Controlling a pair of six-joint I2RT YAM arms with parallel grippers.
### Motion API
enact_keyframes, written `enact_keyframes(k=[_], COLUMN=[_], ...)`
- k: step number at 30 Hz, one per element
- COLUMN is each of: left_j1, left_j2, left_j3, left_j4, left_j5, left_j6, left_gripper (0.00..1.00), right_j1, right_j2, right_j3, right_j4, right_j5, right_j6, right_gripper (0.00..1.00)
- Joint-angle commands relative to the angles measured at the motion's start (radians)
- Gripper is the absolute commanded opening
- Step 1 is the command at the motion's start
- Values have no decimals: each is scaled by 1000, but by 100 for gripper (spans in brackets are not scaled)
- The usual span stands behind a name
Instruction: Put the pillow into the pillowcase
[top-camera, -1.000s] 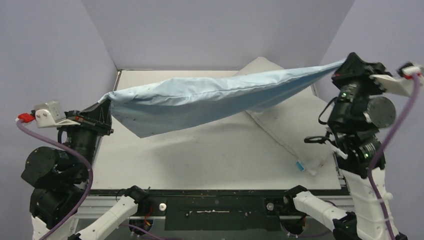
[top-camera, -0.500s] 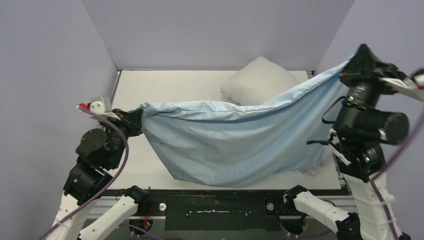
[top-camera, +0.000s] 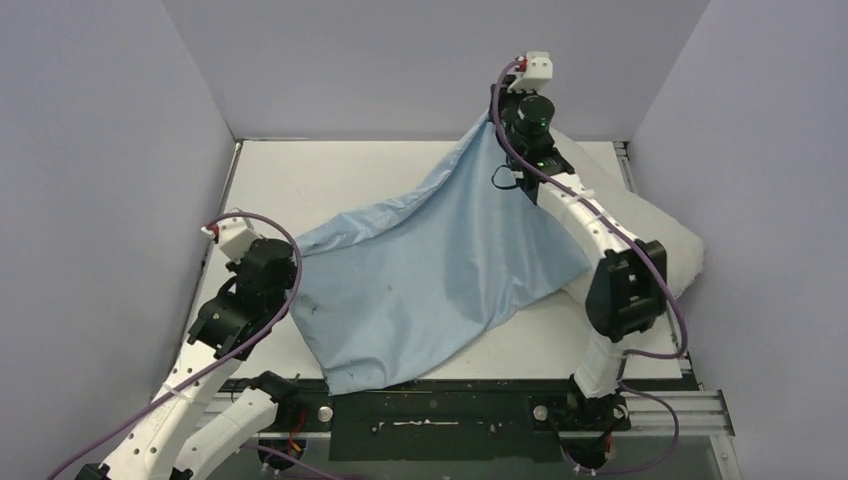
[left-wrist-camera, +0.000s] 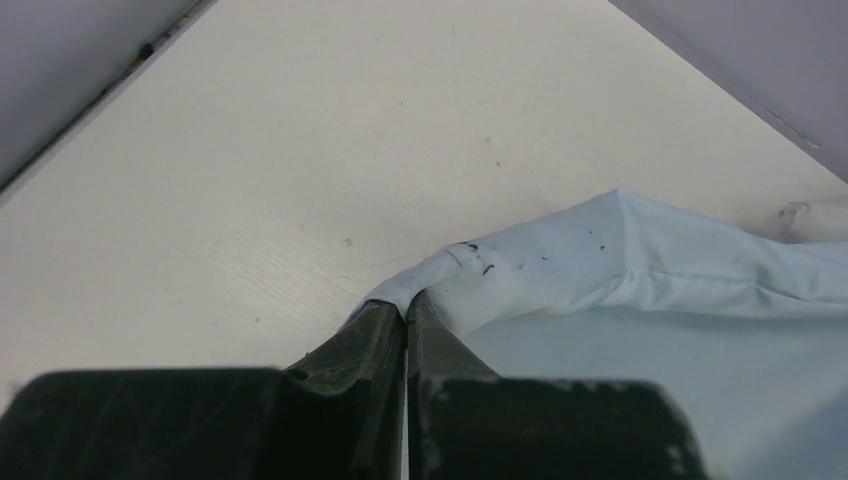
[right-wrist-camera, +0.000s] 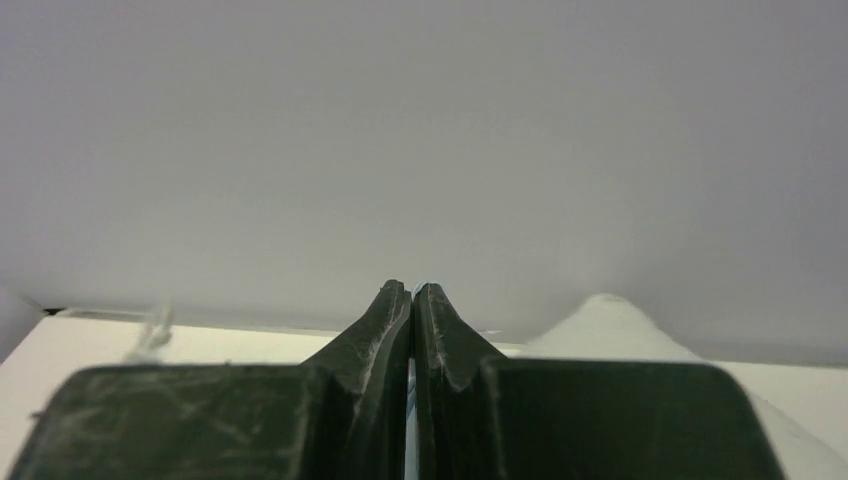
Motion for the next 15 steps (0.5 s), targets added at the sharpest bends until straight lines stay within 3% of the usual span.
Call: enact_keyframes(k=[1,7,8,12,13,15], left_j1=[80,179,181,185,185,186], left_j2=[39,-45,-66,-95,-91,-88], left_j3=[33,-22,-33,-50,-45,-38], left_j4=[-170,-233,-230,-264,-283,-300], left_j5=[-115,-174,-176,-170,-172,-184], left_j6=[-200,-311,-324,-392,-411,-427], left_gripper=[0,0,0,0,2,16], right_j1=[-3,-5,-6,-27,-27,-30], right_j2=[171,386,414,484,489,476], right_j3=[264,467,490,529,535,525], right_j4=[188,94,68,-33,-74,-147], right_j5=[-253,-365,-388,-492,-494,-482], right_j6=[107,165,190,254,249,239], right_gripper=[0,0,4,58,67,79])
